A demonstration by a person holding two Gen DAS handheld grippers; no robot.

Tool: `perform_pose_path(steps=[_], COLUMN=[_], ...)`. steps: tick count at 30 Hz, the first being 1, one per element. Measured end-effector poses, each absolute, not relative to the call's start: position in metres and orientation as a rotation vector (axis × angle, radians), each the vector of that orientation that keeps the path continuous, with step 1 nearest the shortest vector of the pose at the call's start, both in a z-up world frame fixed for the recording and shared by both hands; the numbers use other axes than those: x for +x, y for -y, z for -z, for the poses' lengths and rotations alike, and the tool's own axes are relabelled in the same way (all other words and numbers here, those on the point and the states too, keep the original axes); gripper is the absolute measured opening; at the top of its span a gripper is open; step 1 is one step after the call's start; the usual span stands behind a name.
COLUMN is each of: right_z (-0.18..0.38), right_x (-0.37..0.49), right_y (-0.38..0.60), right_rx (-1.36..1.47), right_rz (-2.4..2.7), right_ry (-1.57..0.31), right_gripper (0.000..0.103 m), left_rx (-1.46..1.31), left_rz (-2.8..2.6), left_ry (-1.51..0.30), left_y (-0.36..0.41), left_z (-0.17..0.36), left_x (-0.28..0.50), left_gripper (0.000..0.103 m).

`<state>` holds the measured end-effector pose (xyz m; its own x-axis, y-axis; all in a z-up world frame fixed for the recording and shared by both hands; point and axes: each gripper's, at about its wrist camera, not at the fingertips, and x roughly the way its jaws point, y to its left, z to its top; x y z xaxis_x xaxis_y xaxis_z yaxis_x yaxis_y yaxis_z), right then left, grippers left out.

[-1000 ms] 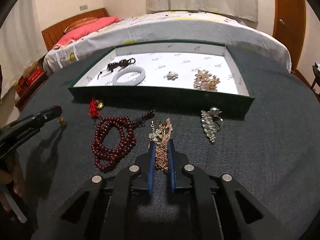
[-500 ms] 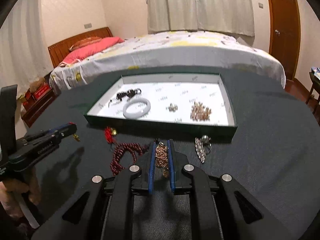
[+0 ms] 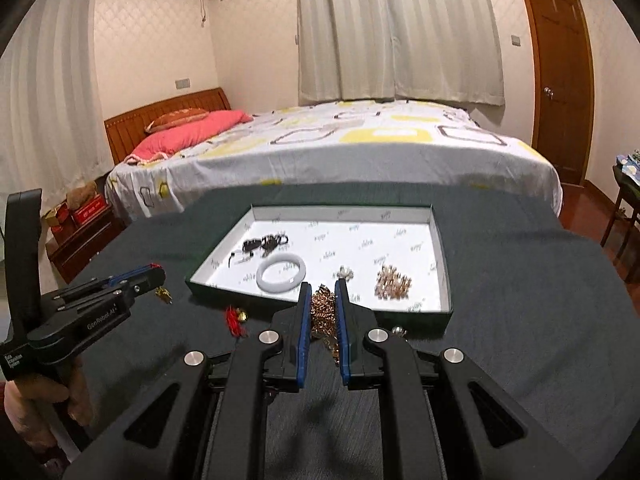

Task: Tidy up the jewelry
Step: 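Carry the red charm with the left tool while the right tool carries the chain over the tray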

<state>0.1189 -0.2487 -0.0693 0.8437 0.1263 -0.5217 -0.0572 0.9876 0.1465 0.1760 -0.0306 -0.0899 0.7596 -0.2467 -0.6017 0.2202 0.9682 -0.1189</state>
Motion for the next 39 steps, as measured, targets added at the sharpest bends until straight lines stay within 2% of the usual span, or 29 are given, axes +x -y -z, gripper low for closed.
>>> perform_pose_path(steps=[14,25,32,39], right_z=[0.032,0.02,0.045,0.09], right_x=[0.141,0.191,0.223,0.257], right_y=[0.259,0.281,0.297,0.308], right_rx=[0.111,0.117,0.114,0.128], right_rz=[-0.094,-0.066,-0.048,-0.013], right_ry=[-0.443,-0.388,-0.376,-0.484], right_gripper=[0.012,0.012,0.012,0.012], left_rx=[-0.051,-0.025,-0.028,0.009], left_rz=[0.326,0.389,0.386,0.374], left_ry=[-0.566,-0.508,-0.529,-0.64], left_y=[0.056,0.104,0.129,0.151], left_z=[0.049,0.032,0.056,0.103], left_x=[0.195,0.244,0.285,0.324], left_gripper=[0.01,0.01,0.011,0.011])
